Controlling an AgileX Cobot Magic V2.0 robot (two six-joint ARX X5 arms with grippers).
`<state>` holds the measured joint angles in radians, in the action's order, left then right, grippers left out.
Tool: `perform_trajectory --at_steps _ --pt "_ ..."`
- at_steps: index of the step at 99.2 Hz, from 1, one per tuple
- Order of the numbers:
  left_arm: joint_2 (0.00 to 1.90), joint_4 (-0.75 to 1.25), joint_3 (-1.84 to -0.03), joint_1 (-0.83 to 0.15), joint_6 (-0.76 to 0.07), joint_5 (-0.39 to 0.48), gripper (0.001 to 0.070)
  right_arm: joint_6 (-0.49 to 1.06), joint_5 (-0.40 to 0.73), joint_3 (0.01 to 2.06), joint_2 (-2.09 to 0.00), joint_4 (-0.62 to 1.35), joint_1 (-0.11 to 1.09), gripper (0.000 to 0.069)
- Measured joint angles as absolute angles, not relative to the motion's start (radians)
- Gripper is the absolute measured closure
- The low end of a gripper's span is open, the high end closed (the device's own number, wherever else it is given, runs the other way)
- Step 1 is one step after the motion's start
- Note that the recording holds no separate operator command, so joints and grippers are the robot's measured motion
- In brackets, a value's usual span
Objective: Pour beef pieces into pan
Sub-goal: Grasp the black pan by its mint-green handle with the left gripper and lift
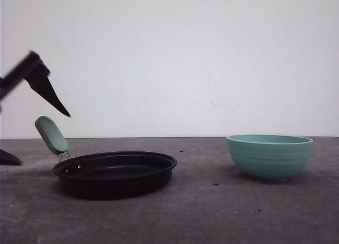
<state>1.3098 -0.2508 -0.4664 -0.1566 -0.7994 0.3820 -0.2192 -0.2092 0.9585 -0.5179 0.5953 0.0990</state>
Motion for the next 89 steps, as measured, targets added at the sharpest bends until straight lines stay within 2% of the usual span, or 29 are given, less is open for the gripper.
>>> perform_trajectory --at_steps 7,17,23,29,39,47,49,63,76,89 --pt "1.386 -0.333 -0.466 -0.167 -0.818 0.420 0.0069 -0.234 -0.209 0.958 -0.518 0.597 0.099 0.0009" --pt "1.471 -0.430 -0.467 -0.176 -0.860 0.431 0.0079 -0.252 -0.210 0.958 -0.517 0.611 0.099 0.0009" --pt "1.505 -0.471 -0.476 -0.179 -0.882 0.433 0.0121 -0.262 -0.210 0.958 -0.518 0.622 0.099 0.0009" --pt "1.539 -0.502 -0.478 -0.180 -0.891 0.433 0.0218 -0.266 -0.210 0.958 -0.517 0.629 0.099 0.0009" --pt "1.559 -0.514 -0.478 -0.180 -0.900 0.425 0.0419 -0.269 -0.213 0.958 -0.517 0.655 0.099 0.0009" --pt "1.559 -0.519 -0.478 -0.182 -0.903 0.425 0.0605 -0.270 -0.213 0.959 -0.518 0.686 0.099 0.0009" --pt "1.559 -0.519 -0.478 -0.182 -0.902 0.425 0.0626 -0.270 -0.212 0.959 -0.518 0.694 0.099 0.0009" --pt "1.540 -0.514 -0.476 -0.183 -0.901 0.426 0.0654 -0.263 -0.208 0.959 -0.530 0.725 0.099 0.0009" --pt "1.429 -0.499 -0.475 -0.198 -0.891 0.448 0.0655 -0.240 -0.206 0.959 -0.597 0.731 0.099 0.0011" --pt "1.287 -0.400 -0.482 -0.229 -0.886 0.453 0.0655 -0.218 -0.206 0.959 -0.738 0.730 0.099 0.0057"
